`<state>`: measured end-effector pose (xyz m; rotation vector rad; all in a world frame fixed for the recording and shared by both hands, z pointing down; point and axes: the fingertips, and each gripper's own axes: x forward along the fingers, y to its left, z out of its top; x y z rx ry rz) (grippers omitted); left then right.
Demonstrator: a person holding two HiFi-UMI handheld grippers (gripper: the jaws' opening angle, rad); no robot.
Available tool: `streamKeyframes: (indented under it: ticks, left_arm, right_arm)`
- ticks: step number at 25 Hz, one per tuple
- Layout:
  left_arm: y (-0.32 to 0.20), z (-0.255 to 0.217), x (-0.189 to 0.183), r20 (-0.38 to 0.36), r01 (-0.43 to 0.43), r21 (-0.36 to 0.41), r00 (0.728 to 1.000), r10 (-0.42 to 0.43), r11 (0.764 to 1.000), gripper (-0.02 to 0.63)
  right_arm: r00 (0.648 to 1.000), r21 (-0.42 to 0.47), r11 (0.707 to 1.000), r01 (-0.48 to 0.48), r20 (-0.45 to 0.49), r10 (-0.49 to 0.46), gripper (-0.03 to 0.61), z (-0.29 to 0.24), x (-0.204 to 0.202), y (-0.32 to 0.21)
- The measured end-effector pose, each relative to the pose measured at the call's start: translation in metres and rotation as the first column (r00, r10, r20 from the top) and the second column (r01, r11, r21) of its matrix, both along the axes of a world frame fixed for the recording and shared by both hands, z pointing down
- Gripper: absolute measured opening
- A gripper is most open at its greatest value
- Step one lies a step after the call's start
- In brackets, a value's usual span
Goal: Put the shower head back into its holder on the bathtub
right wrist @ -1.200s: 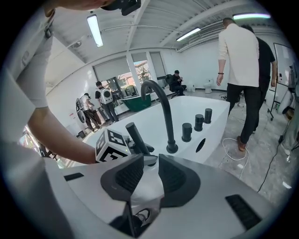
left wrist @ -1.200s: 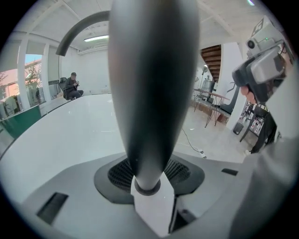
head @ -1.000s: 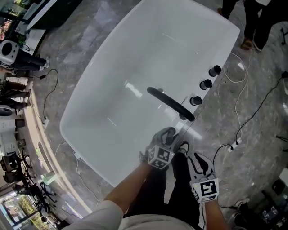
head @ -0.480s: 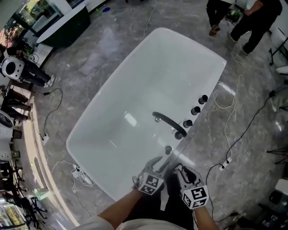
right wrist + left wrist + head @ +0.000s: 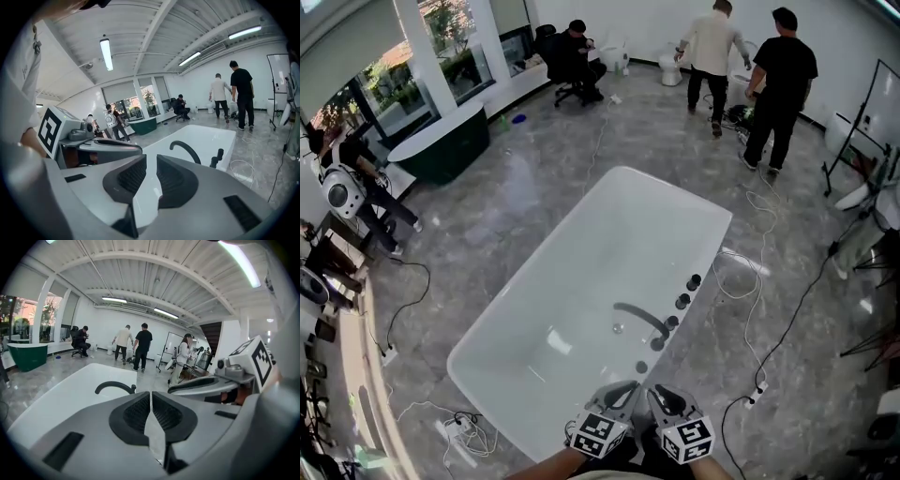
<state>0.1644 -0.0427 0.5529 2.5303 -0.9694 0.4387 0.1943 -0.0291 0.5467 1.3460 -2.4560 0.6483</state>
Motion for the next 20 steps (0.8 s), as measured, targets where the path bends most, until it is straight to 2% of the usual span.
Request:
streamKeyframes:
  ticks: [3,8,13,20]
  left_arm:
    - [-0.009,-0.032,0.001,-0.021,0.017,0.04,1.0,-0.016,0.999,0.015]
    - [-0.004,-0.077,0.004,-0.053,0.033,0.079,0.998,-0.028,0.996,0.011]
    - [-0.008,-0.106,0.001,-0.072,0.053,0.129,0.996,-0.044,0.99,0.008]
    - [-0.002,-0.121,0.003,-0.086,0.081,0.155,0.994,-0.069,0.985,0.008]
  right_arm:
    - [1.0,0.073,0.997,-0.013,-0.002,0.013,0.072,-0.026,-0.001,-0.014]
    - [1.0,0.146,0.989,-0.005,-0.007,0.006,0.066,-0.069,-0.006,-0.012]
    - [1.0,0.178,0.984,-0.008,0.0,0.008,0.051,-0.09,-0.01,-0.007]
    - [1.0,0.208,0.978,-0.01,0.011,0.008,0.043,-0.11,-0.012,-0.001]
